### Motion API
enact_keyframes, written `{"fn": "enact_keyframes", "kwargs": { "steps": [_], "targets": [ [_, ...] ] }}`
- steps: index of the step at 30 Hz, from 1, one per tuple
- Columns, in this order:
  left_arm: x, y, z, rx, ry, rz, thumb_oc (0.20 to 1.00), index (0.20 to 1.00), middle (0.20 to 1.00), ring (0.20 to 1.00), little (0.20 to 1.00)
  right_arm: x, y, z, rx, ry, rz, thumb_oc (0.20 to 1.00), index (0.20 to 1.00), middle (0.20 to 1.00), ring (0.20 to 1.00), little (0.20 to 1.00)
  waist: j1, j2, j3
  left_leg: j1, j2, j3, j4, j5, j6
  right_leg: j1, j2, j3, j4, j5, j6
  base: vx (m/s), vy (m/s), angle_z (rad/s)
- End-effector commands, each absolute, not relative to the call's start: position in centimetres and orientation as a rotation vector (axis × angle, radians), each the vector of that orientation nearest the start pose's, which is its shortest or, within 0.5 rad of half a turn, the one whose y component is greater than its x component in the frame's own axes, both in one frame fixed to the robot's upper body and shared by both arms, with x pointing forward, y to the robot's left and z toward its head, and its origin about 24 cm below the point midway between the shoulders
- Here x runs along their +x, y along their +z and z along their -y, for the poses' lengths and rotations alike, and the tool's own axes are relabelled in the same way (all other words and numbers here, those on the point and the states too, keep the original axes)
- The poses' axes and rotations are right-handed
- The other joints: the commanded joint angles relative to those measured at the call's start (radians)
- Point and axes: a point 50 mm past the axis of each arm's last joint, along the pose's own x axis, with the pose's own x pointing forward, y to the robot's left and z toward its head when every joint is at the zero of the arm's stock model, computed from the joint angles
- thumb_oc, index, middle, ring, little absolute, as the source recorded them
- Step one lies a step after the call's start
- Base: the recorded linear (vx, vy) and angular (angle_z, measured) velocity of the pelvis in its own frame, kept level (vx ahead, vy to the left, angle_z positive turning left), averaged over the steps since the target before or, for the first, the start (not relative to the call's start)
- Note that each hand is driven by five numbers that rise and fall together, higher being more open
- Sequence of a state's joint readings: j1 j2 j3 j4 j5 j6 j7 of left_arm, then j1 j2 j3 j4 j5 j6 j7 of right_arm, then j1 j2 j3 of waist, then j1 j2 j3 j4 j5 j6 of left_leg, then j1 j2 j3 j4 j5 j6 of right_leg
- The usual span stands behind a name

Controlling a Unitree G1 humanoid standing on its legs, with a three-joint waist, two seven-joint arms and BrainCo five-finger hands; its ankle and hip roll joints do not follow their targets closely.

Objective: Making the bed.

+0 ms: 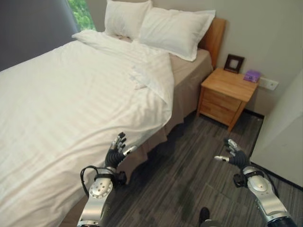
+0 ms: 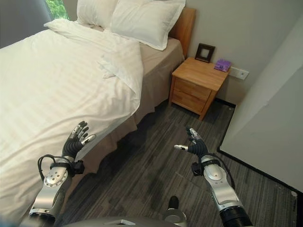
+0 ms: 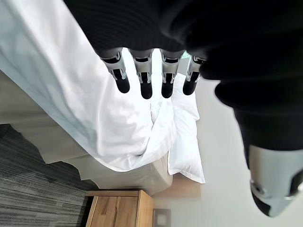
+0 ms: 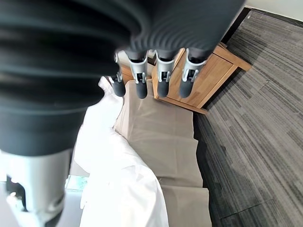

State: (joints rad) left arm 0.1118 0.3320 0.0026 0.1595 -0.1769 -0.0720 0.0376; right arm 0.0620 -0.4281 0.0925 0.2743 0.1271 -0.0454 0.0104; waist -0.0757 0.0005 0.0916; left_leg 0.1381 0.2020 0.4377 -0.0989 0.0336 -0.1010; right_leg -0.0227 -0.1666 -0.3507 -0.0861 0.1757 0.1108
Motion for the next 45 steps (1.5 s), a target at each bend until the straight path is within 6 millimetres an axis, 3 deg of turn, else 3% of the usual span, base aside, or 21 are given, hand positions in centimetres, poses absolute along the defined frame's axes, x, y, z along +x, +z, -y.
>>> {"fn": "enact_keyframes", "kwargs": {
  "steps": [1, 7, 10, 14, 17, 20, 21, 23, 24, 25, 27, 29, 31, 33, 34, 35, 37, 40, 42, 43, 45],
  "targets": [
    [19.0, -0.3, -33.3, 0.460, 0.374, -0.403, 1.000, 1.000, 1.000, 1.000, 1.000, 16.6, -7.6, 29.4, -0.238, -0.243, -0.689, 1.000, 1.000, 1.000, 1.000, 1.000, 0.012, -0.129, 0.040, -0.019, -0.096, -0.177, 0.012, -0.133, 0.053, 0.044, -0.030, 0.140, 0.239, -0.158, 0.075, -0.20, 0.065, -0.16],
    [20.5, 1.5, -32.2, 0.427, 0.361, -0.278, 1.000, 1.000, 1.000, 1.000, 1.000, 20.4, -4.6, 28.5, -0.280, -0.187, -0.523, 1.000, 1.000, 1.000, 1.000, 1.000, 0.018, -0.115, 0.040, -0.007, -0.092, -0.130, 0.012, -0.134, 0.052, 0.027, -0.049, 0.107, 0.256, -0.092, 0.100, -0.05, -0.015, -0.13],
    [21.3, 2.0, -31.2, 0.401, 0.353, -0.220, 1.000, 1.000, 1.000, 1.000, 1.000, 23.3, -1.9, 27.5, -0.335, -0.146, -0.379, 1.000, 1.000, 1.000, 1.000, 1.000, 0.025, -0.092, 0.036, 0.017, -0.051, -0.084, 0.012, -0.144, 0.029, 0.003, -0.094, -0.025, 0.216, -0.108, 0.099, 0.14, -0.145, -0.14],
    [22.0, 2.4, -30.5, 0.371, 0.345, -0.183, 1.000, 1.000, 1.000, 1.000, 1.000, 24.6, -0.4, 26.9, -0.350, -0.135, -0.302, 1.000, 1.000, 1.000, 1.000, 1.000, 0.021, -0.071, 0.047, 0.053, -0.012, -0.060, 0.012, -0.144, 0.003, -0.064, -0.110, -0.091, 0.136, -0.090, 0.096, 0.15, -0.228, -0.34],
    [22.8, 2.9, -29.5, 0.346, 0.319, -0.127, 1.000, 1.000, 1.000, 1.000, 1.000, 25.1, 0.9, 26.2, -0.373, -0.107, -0.228, 1.000, 1.000, 1.000, 1.000, 1.000, 0.015, -0.072, 0.051, 0.107, 0.005, -0.055, 0.016, -0.163, -0.020, -0.058, -0.096, -0.052, 0.089, -0.110, 0.090, 0.25, -0.272, -0.18],
    [22.6, 2.4, -28.2, 0.237, 0.310, -0.114, 1.000, 1.000, 1.000, 1.000, 1.000, 25.3, 1.6, 25.4, -0.383, -0.068, -0.184, 1.000, 1.000, 1.000, 1.000, 1.000, 0.015, -0.069, 0.043, 0.087, 0.066, -0.070, 0.205, -0.136, -0.052, -0.011, -0.044, -0.024, 0.100, -0.170, 0.041, 0.30, -0.371, -0.32],
    [22.5, 2.1, -27.7, 0.165, 0.322, -0.106, 1.000, 1.000, 1.000, 1.000, 1.000, 25.5, 2.1, 24.9, -0.385, -0.045, -0.156, 1.000, 1.000, 1.000, 1.000, 1.000, 0.032, -0.078, 0.056, 0.006, 0.124, -0.113, 0.433, -0.042, -0.052, 0.045, 0.000, -0.014, 0.078, -0.201, -0.009, 0.26, -0.418, -0.26],
    [22.4, 2.0, -27.3, 0.124, 0.325, -0.102, 1.000, 1.000, 1.000, 1.000, 1.000, 25.5, 2.3, 24.9, -0.396, -0.043, -0.150, 1.000, 1.000, 1.000, 1.000, 1.000, 0.040, -0.086, 0.065, -0.040, 0.156, -0.135, 0.549, 0.004, -0.052, 0.083, 0.025, -0.019, 0.058, -0.220, -0.039, 0.29, -0.442, -0.55],
    [22.0, 1.7, -26.9, 0.070, 0.331, -0.100, 1.000, 1.000, 1.000, 1.000, 1.000, 25.4, 2.2, 25.3, -0.410, -0.052, -0.161, 1.000, 1.000, 1.000, 1.000, 1.000, 0.069, -0.109, 0.099, -0.136, 0.128, -0.175, 0.678, -0.018, -0.028, 0.131, 0.044, -0.005, 0.031, -0.242, -0.069, 0.29, -0.397, -0.57],
    [22.0, 1.7, -26.8, 0.070, 0.331, -0.100, 1.000, 1.000, 1.000, 1.000, 1.000, 25.4, 2.2, 25.3, -0.410, -0.052, -0.161, 1.000, 1.000, 1.000, 1.000, 1.000, 0.068, -0.107, 0.100, -0.141, 0.130, -0.177, 0.687, -0.024, -0.026, 0.132, 0.044, -0.006, 0.029, -0.242, -0.068, 0.27, -0.315, -0.44],
    [21.1, 1.1, -26.5, 0.047, 0.349, -0.118, 1.000, 1.000, 1.000, 1.000, 1.000, 25.4, 2.0, 25.1, -0.420, -0.047, -0.175, 1.000, 1.000, 1.000, 1.000, 1.000, 0.102, -0.121, 0.124, -0.275, 0.058, -0.182, 0.738, -0.098, -0.009, 0.175, 0.050, 0.023, 0.012, -0.260, -0.070, 0.20, -0.125, -0.34],
    [20.0, 0.0, -26.7, 0.059, 0.362, -0.174, 1.000, 1.000, 1.000, 1.000, 1.000, 25.1, 1.5, 25.1, -0.418, -0.056, -0.189, 1.000, 1.000, 1.000, 1.000, 1.000, 0.134, -0.116, 0.130, -0.336, -0.004, -0.104, 0.545, -0.116, 0.021, 0.210, 0.057, 0.038, 0.005, -0.288, -0.055, 0.40, -0.043, -0.35],
    [19.1, -0.7, -27.1, 0.063, 0.380, -0.209, 1.000, 1.000, 1.000, 1.000, 1.000, 25.0, 1.3, 25.2, -0.420, -0.062, -0.194, 1.000, 1.000, 1.000, 1.000, 1.000, 0.144, -0.089, 0.124, -0.331, -0.049, -0.053, 0.289, -0.018, 0.011, 0.241, 0.086, 0.041, 0.011, -0.318, -0.038, 0.42, 0.050, -0.44],
    [19.1, -0.7, -27.1, 0.063, 0.380, -0.210, 1.000, 1.000, 1.000, 1.000, 1.000, 24.9, 1.3, 25.2, -0.420, -0.062, -0.194, 1.000, 1.000, 1.000, 1.000, 1.000, 0.144, -0.091, 0.124, -0.321, -0.056, -0.049, 0.268, -0.005, 0.011, 0.242, 0.082, 0.042, 0.011, -0.317, -0.037, 0.28, 0.060, 0.01],
    [18.6, -1.0, -27.2, 0.064, 0.383, -0.234, 1.000, 1.000, 1.000, 1.000, 1.000, 24.9, 1.4, 25.7, -0.432, -0.080, -0.193, 1.000, 1.000, 1.000, 1.000, 1.000, 0.143, -0.061, 0.123, -0.356, -0.021, 0.053, 0.020, 0.053, 0.006, 0.289, 0.095, 0.004, 0.020, -0.354, -0.020, 0.38, 0.090, -0.14],
    [18.6, -1.0, -27.2, 0.063, 0.382, -0.235, 1.000, 1.000, 1.000, 1.000, 1.000, 24.9, 1.4, 25.7, -0.433, -0.080, -0.193, 1.000, 1.000, 1.000, 1.000, 1.000, 0.143, -0.060, 0.122, -0.356, -0.021, 0.052, 0.022, 0.048, 0.006, 0.289, 0.095, 0.004, 0.021, -0.356, -0.020, 0.49, 0.121, -0.13],
    [17.7, -1.5, -27.6, 0.074, 0.388, -0.274, 1.000, 1.000, 1.000, 1.000, 1.000, 24.4, 1.3, 26.0, -0.439, -0.074, -0.203, 1.000, 1.000, 1.000, 1.000, 1.000, 0.108, -0.040, 0.090, -0.335, 0.043, 0.207, 0.012, 0.040, 0.033, 0.328, 0.118, -0.027, 0.042, -0.381, -0.004, 0.56, 0.096, 0.19],
    [17.5, -1.5, -27.9, 0.097, 0.390, -0.287, 1.000, 1.000, 1.000, 1.000, 1.000, 24.1, 1.0, 25.4, -0.427, -0.053, -0.212, 1.000, 1.000, 1.000, 1.000, 1.000, 0.114, -0.052, 0.065, -0.314, 0.026, 0.212, 0.014, 0.087, 0.045, 0.331, 0.100, -0.007, 0.134, -0.386, 0.012, 0.44, 0.061, 0.19],
    [18.2, -0.9, -27.9, 0.126, 0.377, -0.262, 1.000, 1.000, 1.000, 1.000, 1.000, 24.1, 0.7, 24.8, -0.425, -0.033, -0.209, 1.000, 1.000, 1.000, 1.000, 1.000, 0.127, -0.083, 0.053, -0.276, -0.014, 0.213, 0.021, 0.079, 0.077, 0.305, 0.036, -0.019, 0.305, -0.281, 0.076, 0.72, 0.186, -0.15],
    [19.3, 0.5, -28.1, 0.168, 0.371, -0.199, 1.000, 1.000, 1.000, 1.000, 1.000, 24.4, 0.7, 23.5, -0.424, -0.003, -0.193, 1.000, 1.000, 1.000, 1.000, 1.000, 0.119, -0.113, 0.068, -0.200, -0.113, 0.158, 0.022, 0.030, 0.144, 0.179, -0.079, 0.043, 0.653, -0.040, 0.138, 0.79, 0.270, -0.06],
    [21.4, 3.4, -28.5, 0.192, 0.399, -0.057, 1.000, 1.000, 1.000, 1.000, 1.000, 25.7, 2.1, 22.0, -0.407, 0.010, -0.107, 1.000, 1.000, 1.000, 1.000, 1.000, 0.102, -0.103, 0.080, -0.127, -0.143, 0.081, 0.012, -0.036, 0.164, 0.056, -0.126, 0.099, 0.742, -0.063, 0.118, 0.64, 0.085, 0.91]
  ]
}}
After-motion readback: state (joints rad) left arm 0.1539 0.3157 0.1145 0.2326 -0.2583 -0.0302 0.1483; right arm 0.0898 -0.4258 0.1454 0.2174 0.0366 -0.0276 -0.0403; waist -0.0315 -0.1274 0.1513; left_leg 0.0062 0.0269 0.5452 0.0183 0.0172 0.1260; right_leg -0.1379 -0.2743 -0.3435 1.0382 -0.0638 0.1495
